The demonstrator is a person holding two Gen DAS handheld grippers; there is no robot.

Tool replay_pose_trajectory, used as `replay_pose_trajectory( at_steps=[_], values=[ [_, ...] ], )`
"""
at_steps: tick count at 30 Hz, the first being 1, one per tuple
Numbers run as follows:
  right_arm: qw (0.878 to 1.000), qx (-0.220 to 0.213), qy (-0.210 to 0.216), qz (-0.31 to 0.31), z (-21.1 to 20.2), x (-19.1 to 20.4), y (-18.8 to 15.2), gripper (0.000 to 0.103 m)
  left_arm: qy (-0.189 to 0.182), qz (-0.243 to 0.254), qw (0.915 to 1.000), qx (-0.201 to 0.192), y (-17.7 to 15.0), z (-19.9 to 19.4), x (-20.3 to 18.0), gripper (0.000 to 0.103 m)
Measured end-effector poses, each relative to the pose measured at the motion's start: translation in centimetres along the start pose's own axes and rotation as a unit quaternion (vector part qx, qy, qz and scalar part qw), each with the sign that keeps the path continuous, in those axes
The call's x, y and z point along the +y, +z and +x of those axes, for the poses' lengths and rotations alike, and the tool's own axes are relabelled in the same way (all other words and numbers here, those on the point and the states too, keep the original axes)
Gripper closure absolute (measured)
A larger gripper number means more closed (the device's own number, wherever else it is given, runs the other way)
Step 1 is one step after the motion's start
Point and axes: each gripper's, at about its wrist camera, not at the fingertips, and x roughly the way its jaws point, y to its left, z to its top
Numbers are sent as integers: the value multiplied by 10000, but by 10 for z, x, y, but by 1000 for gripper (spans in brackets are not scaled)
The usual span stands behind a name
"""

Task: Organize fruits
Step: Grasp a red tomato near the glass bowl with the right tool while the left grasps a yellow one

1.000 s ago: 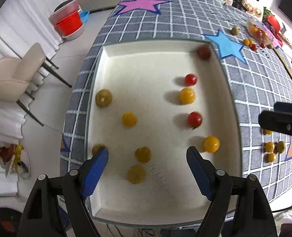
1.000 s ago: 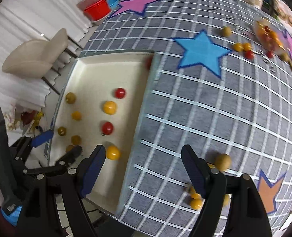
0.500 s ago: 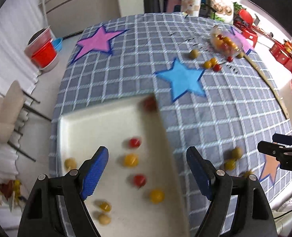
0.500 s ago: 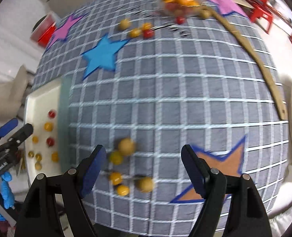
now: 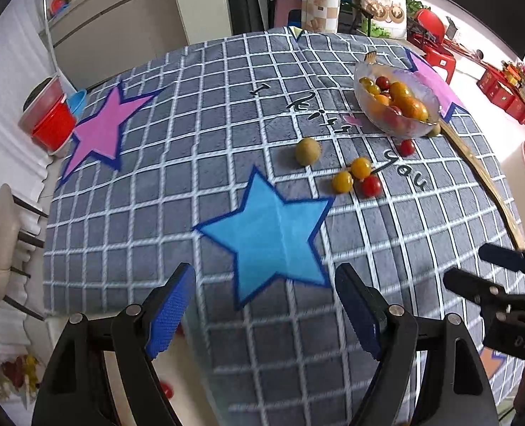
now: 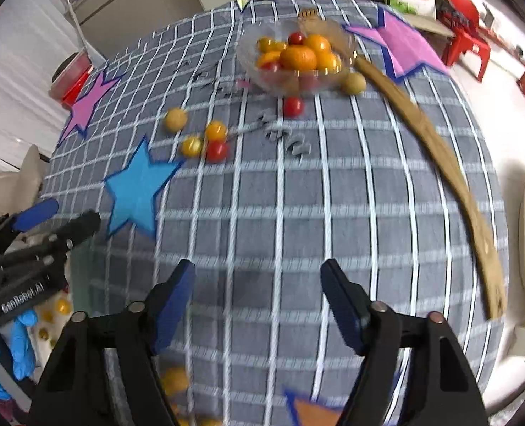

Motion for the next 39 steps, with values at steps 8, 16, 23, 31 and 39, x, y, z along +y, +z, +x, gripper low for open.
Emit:
replay_pose_trajectory(
  at_steps=[8, 16, 23, 31, 39],
  values=[
    [9986, -190, -40, 493, 35, -41, 48, 41, 85, -130, 9998, -142, 40, 42, -16, 21],
    [9980, -379, 128, 499, 53, -50, 78, 41, 71, -183, 9990, -402, 81, 65, -23, 21],
    [9967, -560, 217, 552, 60, -43, 98, 41, 171, -83, 9994, -302, 94, 85, -31, 21],
    [9958, -719, 97, 557, 67, -27, 104, 78, 100, -66, 9998, -146, 91, 95, -36, 53],
    [9956, -648, 405, 535, 58, -34, 96, 84, -181, -52, 9997, -169, 85, 87, -42, 76]
  ],
)
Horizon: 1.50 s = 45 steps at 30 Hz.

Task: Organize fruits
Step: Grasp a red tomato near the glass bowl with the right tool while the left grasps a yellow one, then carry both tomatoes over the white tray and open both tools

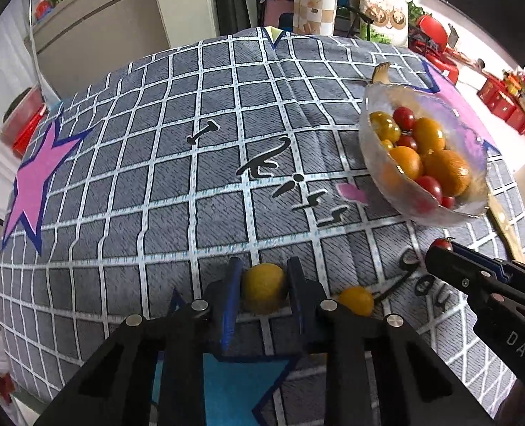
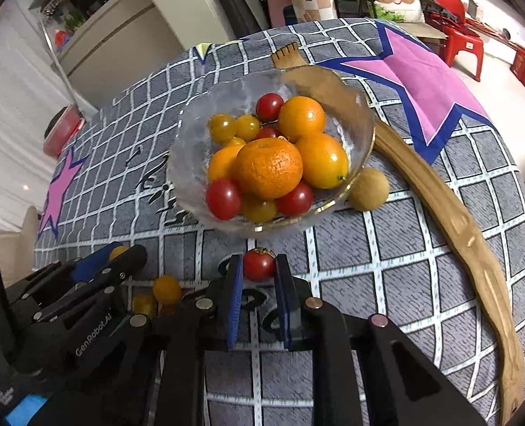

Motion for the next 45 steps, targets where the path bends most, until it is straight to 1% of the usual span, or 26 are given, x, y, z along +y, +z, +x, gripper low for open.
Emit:
replay_pose_trajectory(
  at_steps=[7, 10, 14, 19, 23, 26, 31, 34, 37, 41, 45],
  values=[
    [9997, 167, 152, -85, -21, -1, -19, 84, -176, -110, 9997, -118, -23, -35, 11, 76],
    [9994, 215, 223, -169, -31, 6, -31, 84, -176, -158, 9996, -163, -38, -52, 19, 76],
    [9984, 312, 364, -308, -46, 22, -51, 84, -203, -374, 9988, -221, -65, -79, 38, 76],
    [9954, 490, 585, -582, -59, 60, -81, 84, -120, -697, 9972, -244, -102, -109, 67, 76],
    [9915, 634, 771, -840, -65, 97, -103, 84, 140, -959, 9951, -218, -138, -130, 100, 76],
    [9873, 723, 927, -1069, -67, 129, -117, 84, 359, -1179, 9922, -162, -161, -138, 126, 76],
    [9785, 869, 1185, -1445, -62, 184, -136, 84, 751, -1478, 9862, 21, -195, -135, 171, 76],
    [9719, 1021, 1329, -1653, -52, 215, -146, 84, 892, -1622, 9826, 141, -209, -127, 192, 76],
    [9665, 1215, 1373, -1797, -36, 240, -153, 84, 922, -1715, 9805, 246, -218, -117, 206, 76],
    [9640, 1397, 1213, -1909, -10, 260, -157, 84, 942, -1732, 9800, 288, -222, -109, 214, 76],
    [9635, 1555, 999, -1938, 11, 267, -157, 84, 910, -1753, 9798, 326, -225, -103, 216, 76]
  ],
)
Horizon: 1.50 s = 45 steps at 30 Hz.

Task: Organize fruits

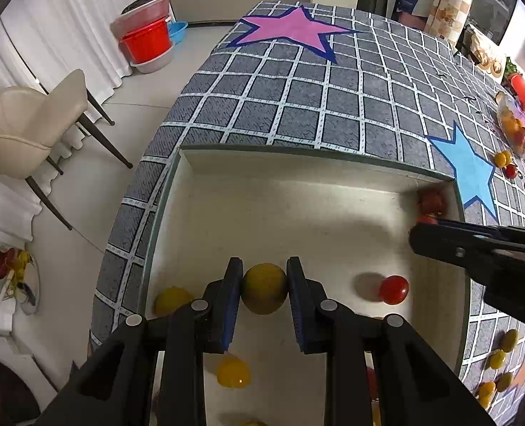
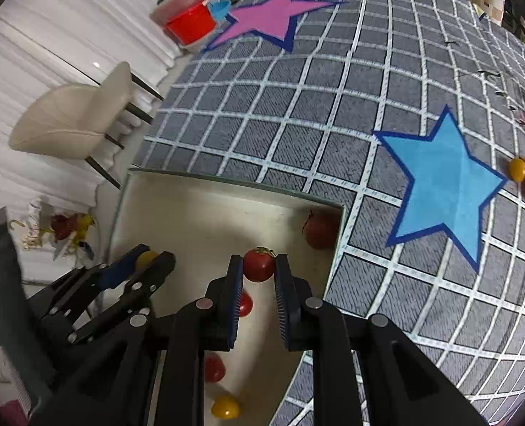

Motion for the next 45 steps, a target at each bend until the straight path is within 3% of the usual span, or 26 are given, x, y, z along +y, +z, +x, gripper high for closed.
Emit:
replay_pose_trajectory(
  at_steps=[6, 18, 19, 21, 22, 23, 27, 36, 39, 42, 45],
  values=[
    [9996, 242, -167, -31, 19, 1, 0, 84, 1, 5, 10000, 61, -2, 5, -1, 76],
    [9995, 259, -144, -82, 28, 14, 3, 80, -5, 112, 9999, 9, -2, 5, 0, 75],
    [9997, 231, -104, -55, 26, 14, 3, 73, -17, 111, 9999, 12, -2, 5, 1, 71],
    [9999, 110, 8, -16, 16, 10, 4, 54, 74, 80, 9999, -105, -3, 1, 3, 17],
    [10000, 41, 60, -1, 10, 9, 4, 44, 145, 62, 9995, -273, -4, -4, 4, 16],
    [9999, -65, 137, 9, 3, 9, 4, 41, 179, 71, 9990, -401, -5, -8, 5, 16],
    [9992, -304, 258, 103, -20, 4, 4, 22, 145, 178, 9995, -214, -1, -9, 3, 16],
    [9992, -288, 0, 266, -58, -7, -22, 19, 174, 381, 9991, -46, -5, -33, -11, 16],
    [9992, -207, -145, 313, -67, -8, -36, 14, 106, 387, 9992, 69, -15, -46, -12, 16],
    [9991, -108, -260, 331, -76, -9, -51, 0, 34, 462, 9986, 265, -27, -57, -14, 16],
    [9986, -21, -411, 325, -85, -6, -66, 0, -39, 516, 9980, 359, -39, -70, -14, 15]
  ],
)
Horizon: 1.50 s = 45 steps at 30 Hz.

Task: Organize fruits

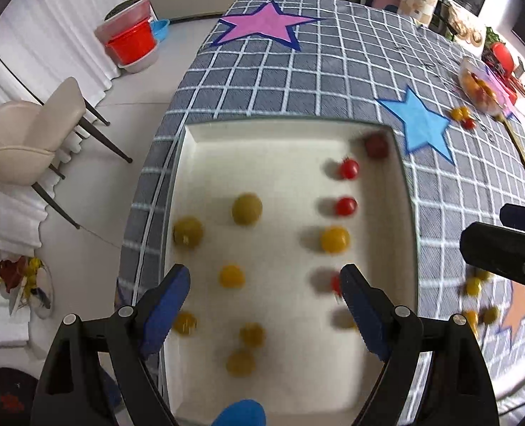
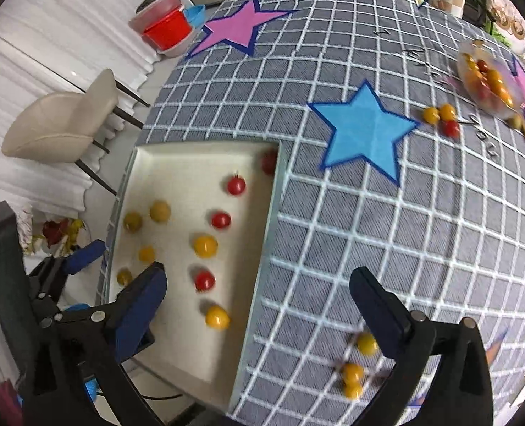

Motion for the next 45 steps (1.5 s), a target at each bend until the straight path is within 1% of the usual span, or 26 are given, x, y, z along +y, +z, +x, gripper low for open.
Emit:
replay_pose_trajectory(
  at_steps=[1, 2, 3, 5, 8, 11, 13, 16, 18, 21, 24, 30, 45],
  values=[
    [10000, 43, -73, -23, -2, 1, -5, 0, -22, 25, 10000, 27, -4, -4, 0, 11],
    [9999, 95, -134, -48, -4, 3, -9, 0, -25, 35, 10000, 56, -8, -7, 1, 0],
    [9997, 151, -204, -76, -5, 5, -13, 0, -9, 33, 10000, 79, -12, -12, 2, 1],
    [9990, 236, -338, -180, -9, 10, -20, 0, -91, 53, 9997, 231, -20, -17, 4, 1],
    [9970, 366, -564, -387, -18, 20, -33, 0, -97, 103, 9995, 272, -28, -29, 6, 1],
    [9955, 493, -673, -459, -26, 27, -43, 0, 106, 245, 9995, 184, -38, -44, 11, 1],
    [9946, 519, -760, -489, -30, 32, -46, 0, 105, 358, 9992, 173, -45, -53, 14, 1],
    [9927, 539, -865, -650, -36, 44, -51, 0, -21, 451, 9986, 271, -52, -62, 16, 1],
    [9911, 498, -942, -794, -40, 53, -53, 0, 35, 556, 9980, 283, -56, -66, 15, 1],
    [9896, 529, -990, -905, -40, 63, -52, 0, 118, 682, 9971, 310, -59, -70, 16, 1],
    [9877, 555, -1044, -1021, -39, 71, -53, 0, 78, 667, 9972, 327, -61, -72, 18, 1],
    [9863, 522, -1079, -1130, -40, 80, -51, 0, 140, 685, 9973, 243, -59, -78, 21, 1],
    [9859, 505, -1106, -1152, -41, 84, -50, 0, 142, 708, 9971, 221, -58, -79, 20, 1]
  ],
)
